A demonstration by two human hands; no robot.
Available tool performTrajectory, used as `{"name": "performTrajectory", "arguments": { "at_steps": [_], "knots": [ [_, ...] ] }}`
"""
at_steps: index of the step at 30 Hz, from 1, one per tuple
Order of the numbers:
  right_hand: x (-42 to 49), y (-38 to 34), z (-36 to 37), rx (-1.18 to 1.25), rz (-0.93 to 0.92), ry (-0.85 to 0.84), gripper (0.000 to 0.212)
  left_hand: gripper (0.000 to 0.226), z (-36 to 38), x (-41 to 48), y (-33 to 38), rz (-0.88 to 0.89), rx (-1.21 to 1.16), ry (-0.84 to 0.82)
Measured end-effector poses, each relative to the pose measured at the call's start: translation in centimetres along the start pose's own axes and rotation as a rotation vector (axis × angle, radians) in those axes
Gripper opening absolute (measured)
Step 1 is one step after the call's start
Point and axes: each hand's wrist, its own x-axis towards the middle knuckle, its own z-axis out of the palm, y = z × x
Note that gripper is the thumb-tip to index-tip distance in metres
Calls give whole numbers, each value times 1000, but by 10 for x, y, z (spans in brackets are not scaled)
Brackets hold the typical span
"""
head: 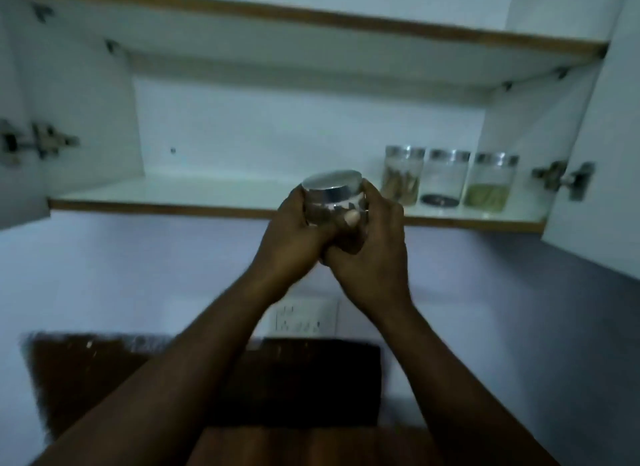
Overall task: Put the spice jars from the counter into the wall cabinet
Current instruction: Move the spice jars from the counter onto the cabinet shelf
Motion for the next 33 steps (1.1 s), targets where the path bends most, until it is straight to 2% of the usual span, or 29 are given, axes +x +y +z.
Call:
{"name": "performTrajectory", "arguments": {
  "at_steps": [3, 5, 8, 13, 17, 20, 22, 25, 28, 30, 31, 33],
  "knots": [
    [58, 13, -14, 234, 92, -116, 82, 46, -14, 50, 15, 8, -130, -10],
    [92, 23, -15, 285, 191, -221, 86, 34, -17, 83, 27, 39, -108, -59],
    [120, 40, -2, 134, 180, -225, 91, 28, -5, 117, 21, 33, -39, -92],
    [141, 76, 19, -205, 154, -190, 83, 44, 20, 144, -4, -7, 239, -53],
    [139, 99, 34, -299, 180, -160, 83, 44, 27, 157, -29, -9, 377, -12],
    [142, 102, 35, -285, 176, -156, 86, 43, 23, 163, -33, -1, 382, -18],
    [140, 98, 32, -267, 173, -159, 91, 48, 24, 160, -35, 27, 457, 47],
    [122, 84, 26, -218, 127, -56, 90, 59, 27, 139, -37, 213, 592, 299],
    [74, 79, 18, -204, -38, 132, 72, 36, 22, 87, -56, 540, 618, 510],
    [24, 79, 18, -105, -97, 138, 52, 24, 16, 33, -88, 623, 646, 501],
    [-4, 79, 20, -41, -98, 67, 43, 19, 13, 5, -108, 603, 665, 438],
    [-75, 78, 31, 36, -60, -159, 30, 15, 3, -63, -153, 453, 669, 244]
  ]
}}
